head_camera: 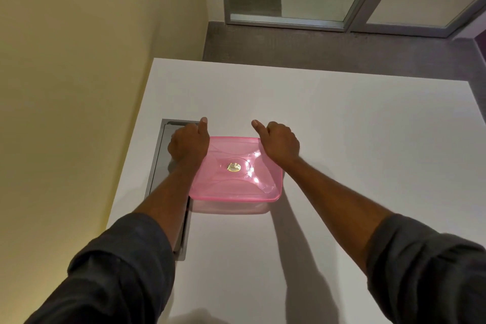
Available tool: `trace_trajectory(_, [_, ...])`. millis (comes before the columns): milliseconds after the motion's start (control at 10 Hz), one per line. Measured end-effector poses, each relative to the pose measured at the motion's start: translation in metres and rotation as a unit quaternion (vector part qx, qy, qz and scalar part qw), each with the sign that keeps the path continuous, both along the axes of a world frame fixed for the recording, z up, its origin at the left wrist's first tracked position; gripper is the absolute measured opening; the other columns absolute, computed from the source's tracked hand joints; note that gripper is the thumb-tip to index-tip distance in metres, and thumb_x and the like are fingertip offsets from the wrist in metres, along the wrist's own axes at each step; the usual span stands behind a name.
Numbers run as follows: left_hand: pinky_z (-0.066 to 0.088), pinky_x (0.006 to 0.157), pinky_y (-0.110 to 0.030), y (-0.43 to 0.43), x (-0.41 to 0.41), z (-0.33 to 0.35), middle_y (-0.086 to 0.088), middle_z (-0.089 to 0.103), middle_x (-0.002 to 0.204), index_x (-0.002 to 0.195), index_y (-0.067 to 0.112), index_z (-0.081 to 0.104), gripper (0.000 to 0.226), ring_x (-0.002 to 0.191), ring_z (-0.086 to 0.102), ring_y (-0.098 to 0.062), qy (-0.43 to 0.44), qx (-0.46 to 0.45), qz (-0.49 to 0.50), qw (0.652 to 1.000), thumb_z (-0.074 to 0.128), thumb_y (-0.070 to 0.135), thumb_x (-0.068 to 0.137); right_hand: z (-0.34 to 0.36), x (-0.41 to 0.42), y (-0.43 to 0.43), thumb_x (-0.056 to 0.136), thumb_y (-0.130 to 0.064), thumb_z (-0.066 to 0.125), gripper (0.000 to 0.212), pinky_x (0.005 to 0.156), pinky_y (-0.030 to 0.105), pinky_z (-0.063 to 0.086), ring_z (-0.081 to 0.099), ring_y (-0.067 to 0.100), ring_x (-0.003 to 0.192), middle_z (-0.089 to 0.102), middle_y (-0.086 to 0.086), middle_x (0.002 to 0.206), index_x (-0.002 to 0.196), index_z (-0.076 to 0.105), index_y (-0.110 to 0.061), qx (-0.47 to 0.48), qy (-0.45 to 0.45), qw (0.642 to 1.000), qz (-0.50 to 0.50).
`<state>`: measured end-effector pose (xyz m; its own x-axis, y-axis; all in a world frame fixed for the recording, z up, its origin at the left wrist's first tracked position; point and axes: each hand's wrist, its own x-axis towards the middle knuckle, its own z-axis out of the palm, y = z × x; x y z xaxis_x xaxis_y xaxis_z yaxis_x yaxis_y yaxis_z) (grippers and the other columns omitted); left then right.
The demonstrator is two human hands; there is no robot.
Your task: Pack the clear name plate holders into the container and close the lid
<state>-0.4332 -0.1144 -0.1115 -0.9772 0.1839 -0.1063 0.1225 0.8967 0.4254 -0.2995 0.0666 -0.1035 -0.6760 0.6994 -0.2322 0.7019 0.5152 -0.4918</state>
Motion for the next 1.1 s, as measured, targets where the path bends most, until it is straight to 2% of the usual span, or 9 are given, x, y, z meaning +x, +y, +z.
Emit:
trace_trajectory(200, [0.051,0.086,-0.044,0.0,-0.009,-0.014,-0.023,0.076,0.107,0.104,0.002,0.077,0.068,0.105,0.07,-0.045,-0.054,0.017,-0.018,0.998,0.027,0.048,0.111,-0.02,-0.009,0.013,0.106,-0.054,0.039,0.055,0.078,0.037,0.044,0.065,0.037,0.089,0.059,0.001,0.073,0.065,0.053,-0.02,-0.07,-0.042,0.997,-0.01])
trace_trajectory(400, [0.056,0.091,-0.05,-0.002,-0.012,-0.016,-0.025,0.077,0.102,0.097,-0.003,0.075,0.066,0.104,0.069,-0.047,-0.044,0.045,-0.029,0.998,0.03,0.042,0.114,-0.022,-0.014,0.014,0.108,-0.046,0.041,0.056,0.075,0.035,0.043,0.065,0.039,0.087,0.053,0.0,0.067,0.082,0.067,-0.004,-0.082,-0.047,0.995,-0.026])
trace_trajectory(500, [0.053,0.081,-0.043,-0.002,-0.009,-0.017,-0.021,0.077,0.093,0.092,-0.001,0.075,0.065,0.096,0.071,-0.045,-0.029,0.059,-0.023,0.998,0.031,0.043,0.113,-0.021,-0.013,0.013,0.106,-0.049,0.042,0.055,0.076,0.036,0.045,0.067,0.039,0.09,0.057,0.002,0.071,0.078,0.066,-0.008,-0.086,-0.044,0.995,-0.034])
trace_trajectory(600, [0.05,0.071,-0.038,-0.004,-0.003,-0.009,-0.013,0.072,0.079,0.083,0.003,0.072,0.065,0.083,0.072,-0.04,0.005,0.056,-0.024,0.998,0.032,0.045,0.113,-0.01,-0.007,0.01,0.103,-0.064,0.04,0.058,0.08,0.04,0.05,0.065,0.034,0.088,0.067,0.005,0.085,0.07,0.052,-0.019,-0.082,-0.035,0.996,-0.023])
trace_trajectory(700, [0.056,0.077,-0.045,-0.005,0.001,0.0,-0.016,0.074,0.088,0.091,0.003,0.072,0.064,0.091,0.072,-0.04,0.04,0.003,-0.058,0.997,0.03,0.048,0.112,-0.001,0.003,0.01,0.101,-0.073,0.04,0.059,0.081,0.04,0.051,0.065,0.031,0.09,0.068,0.004,0.093,0.08,0.056,-0.02,-0.084,-0.009,0.996,0.002])
trace_trajectory(800, [0.044,0.112,-0.054,-0.002,0.007,0.013,-0.02,0.071,0.125,0.122,0.002,0.067,0.062,0.129,0.06,-0.04,0.096,-0.095,-0.125,0.983,0.033,0.053,0.11,0.016,0.028,0.018,0.099,-0.073,0.047,0.07,0.099,0.047,0.053,0.065,0.03,0.118,0.068,0.008,0.131,0.128,0.063,-0.012,-0.059,0.011,0.998,0.035])
trace_trajectory(900, [0.022,0.128,-0.054,0.008,0.019,0.035,-0.023,0.054,0.154,0.145,0.001,0.056,0.063,0.153,0.039,-0.041,0.113,-0.093,-0.169,0.975,0.038,0.051,0.11,0.034,0.05,0.031,0.1,-0.069,0.051,0.074,0.103,0.05,0.05,0.061,0.034,0.125,0.064,0.013,0.139,0.136,0.057,-0.005,0.017,0.019,0.997,0.074])
trace_trajectory(1000, [0.012,0.134,-0.05,0.03,0.037,0.07,-0.02,0.03,0.171,0.162,0.003,0.035,0.069,0.163,0.019,-0.037,0.125,-0.055,-0.228,0.964,0.035,0.05,0.111,0.069,0.076,0.057,0.101,-0.067,0.05,0.087,0.122,0.05,0.035,0.037,0.037,0.153,0.042,0.019,0.164,0.158,0.038,-0.002,0.127,-0.004,0.985,0.117])
trace_trajectory(1100, [0.012,0.135,-0.05,0.043,0.052,0.093,-0.016,0.023,0.174,0.164,0.005,0.029,0.07,0.164,0.014,-0.036,0.144,-0.043,-0.264,0.953,0.035,0.049,0.11,0.091,0.094,0.076,0.102,-0.069,0.045,0.093,0.131,0.051,0.02,0.016,0.035,0.164,0.022,0.015,0.175,0.166,0.024,-0.005,0.178,-0.019,0.977,0.12])
